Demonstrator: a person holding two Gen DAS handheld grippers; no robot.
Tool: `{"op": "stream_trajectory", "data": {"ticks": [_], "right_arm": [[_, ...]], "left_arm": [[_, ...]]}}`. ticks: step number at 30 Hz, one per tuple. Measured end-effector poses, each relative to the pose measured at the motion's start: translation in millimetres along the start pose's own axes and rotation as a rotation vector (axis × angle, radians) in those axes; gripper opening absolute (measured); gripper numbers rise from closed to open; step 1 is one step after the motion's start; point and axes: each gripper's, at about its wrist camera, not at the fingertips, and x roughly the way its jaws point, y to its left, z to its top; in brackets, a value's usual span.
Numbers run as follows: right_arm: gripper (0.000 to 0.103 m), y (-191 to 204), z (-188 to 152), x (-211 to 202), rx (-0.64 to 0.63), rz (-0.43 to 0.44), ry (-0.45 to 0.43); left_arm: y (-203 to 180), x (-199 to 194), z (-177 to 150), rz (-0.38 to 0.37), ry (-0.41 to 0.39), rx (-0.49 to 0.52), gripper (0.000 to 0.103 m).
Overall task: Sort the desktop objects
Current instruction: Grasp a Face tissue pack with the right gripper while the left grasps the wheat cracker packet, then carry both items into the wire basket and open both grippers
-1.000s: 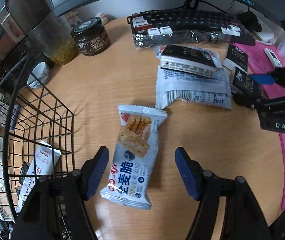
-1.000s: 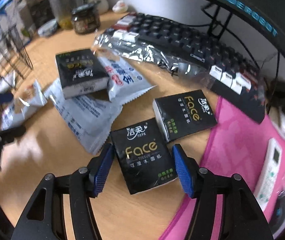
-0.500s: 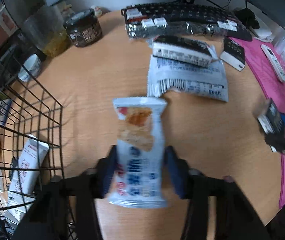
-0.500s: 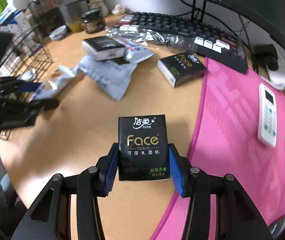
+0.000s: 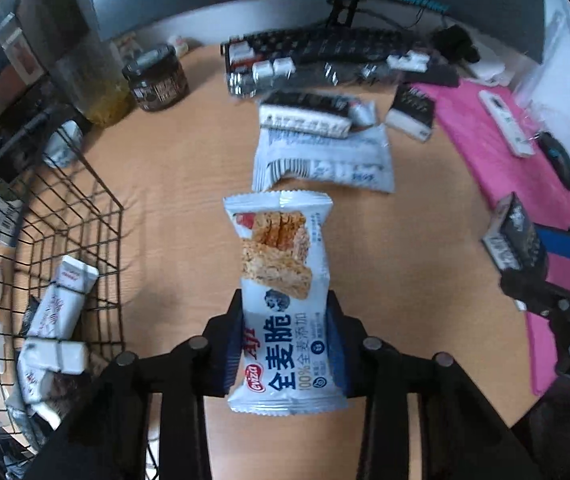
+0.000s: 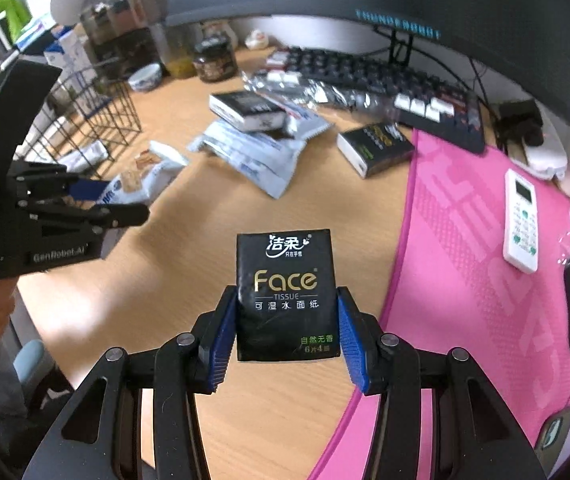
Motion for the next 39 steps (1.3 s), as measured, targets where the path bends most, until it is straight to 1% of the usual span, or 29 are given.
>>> {"op": "stream_trajectory", "data": {"ticks": [2,4,7,8,10,11,12,16,19,20,22,25,28,31,34,36,37,38,39], "right_arm": [[0.048,9,4,-10,-0.004,0.005,-0.017],[0.048,21,11,-20,-0.012,0.017,-0.036],[0.048,48,27,-36,-0.039,0.038,-0.081],[0.048,62,35,-43,-0.054,0.055,-0.103],[0.048,84,48,-52,-0.079,0.089,-0.132],[0.048,102,57,-57,-0.102,0.114,-0.152],[0.048,115,62,-60,-0.120,0.126,-0.164],[0.048,171,85,-60,-0.190,0.186,-0.197],[0.048,209,96,-52,-0.242,0.221,-0.189],[0.048,223,100,-47,-0.262,0.225,-0.179],[0.048,239,104,-39,-0.279,0.223,-0.166],[0.048,256,112,-20,-0.302,0.203,-0.129],[0.048,260,114,-3,-0.307,0.176,-0.094],[0.048,266,115,7,-0.317,0.129,-0.094],[0.048,265,118,11,-0.309,0.128,-0.100],[0.049,263,120,11,-0.300,0.156,-0.102],[0.050,261,120,10,-0.291,0.175,-0.102],[0.050,259,120,8,-0.280,0.195,-0.103],[0.051,256,119,5,-0.269,0.207,-0.110]], "left_arm": [[0,-20,-7,0.003,-0.037,0.001,0.039],[0,-38,-6,0.007,-0.070,-0.003,0.039],[18,-69,-12,0.021,-0.133,-0.026,0.039],[24,-78,-16,0.028,-0.150,-0.037,0.039],[42,-94,-25,0.063,-0.182,-0.067,0.039],[53,-103,-31,0.084,-0.199,-0.088,0.039],[60,-107,-35,0.089,-0.207,-0.103,0.039],[112,-121,-58,0.129,-0.206,-0.201,0.039],[149,-122,-70,0.215,-0.186,-0.270,0.039],[158,-123,-73,0.226,-0.186,-0.287,0.039],[175,-123,-79,0.222,-0.184,-0.308,0.039],[189,-116,-82,0.204,-0.162,-0.323,0.039],[195,-105,-80,0.185,-0.136,-0.329,0.039],[197,-100,-80,0.177,-0.121,-0.330,0.039],[200,-96,-79,0.171,-0.116,-0.340,0.039],[202,-98,-79,0.182,-0.122,-0.348,0.045],[202,-100,-80,0.201,-0.129,-0.355,0.051],[202,-103,-80,0.219,-0.138,-0.357,0.055],[200,-108,-80,0.236,-0.157,-0.355,0.062]]}}
